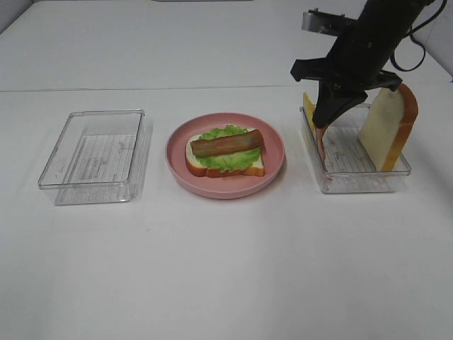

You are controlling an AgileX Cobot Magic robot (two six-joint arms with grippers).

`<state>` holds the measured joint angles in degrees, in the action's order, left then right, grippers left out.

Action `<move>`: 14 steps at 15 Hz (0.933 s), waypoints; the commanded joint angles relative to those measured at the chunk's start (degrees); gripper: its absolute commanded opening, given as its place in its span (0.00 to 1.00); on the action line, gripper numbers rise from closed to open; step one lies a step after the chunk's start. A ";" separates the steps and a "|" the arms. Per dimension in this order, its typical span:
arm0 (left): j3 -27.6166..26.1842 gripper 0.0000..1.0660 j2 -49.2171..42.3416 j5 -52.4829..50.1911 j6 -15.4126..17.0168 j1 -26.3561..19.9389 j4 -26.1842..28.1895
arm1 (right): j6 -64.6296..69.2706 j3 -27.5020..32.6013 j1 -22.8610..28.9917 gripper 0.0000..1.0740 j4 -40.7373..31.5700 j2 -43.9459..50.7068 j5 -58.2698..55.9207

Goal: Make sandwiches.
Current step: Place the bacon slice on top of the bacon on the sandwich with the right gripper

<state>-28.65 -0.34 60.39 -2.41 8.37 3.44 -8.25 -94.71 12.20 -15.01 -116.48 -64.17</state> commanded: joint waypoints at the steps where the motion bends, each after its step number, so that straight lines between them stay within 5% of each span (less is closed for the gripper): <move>1: 0.11 0.74 -1.15 -0.52 -0.06 0.23 0.06 | 0.86 -0.34 0.00 0.00 -2.58 3.27 -3.15; 7: 0.11 0.74 -1.15 -0.52 -0.06 0.23 0.06 | -6.30 -0.34 2.12 0.00 -21.14 4.53 -1.78; 14: 0.11 0.74 -1.15 -0.52 -0.06 0.23 0.06 | -6.36 -0.23 10.08 0.00 -26.99 1.55 15.99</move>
<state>-28.65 -0.34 60.39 -2.41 8.37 3.44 -14.04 -94.77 22.23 -41.48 -114.53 -49.16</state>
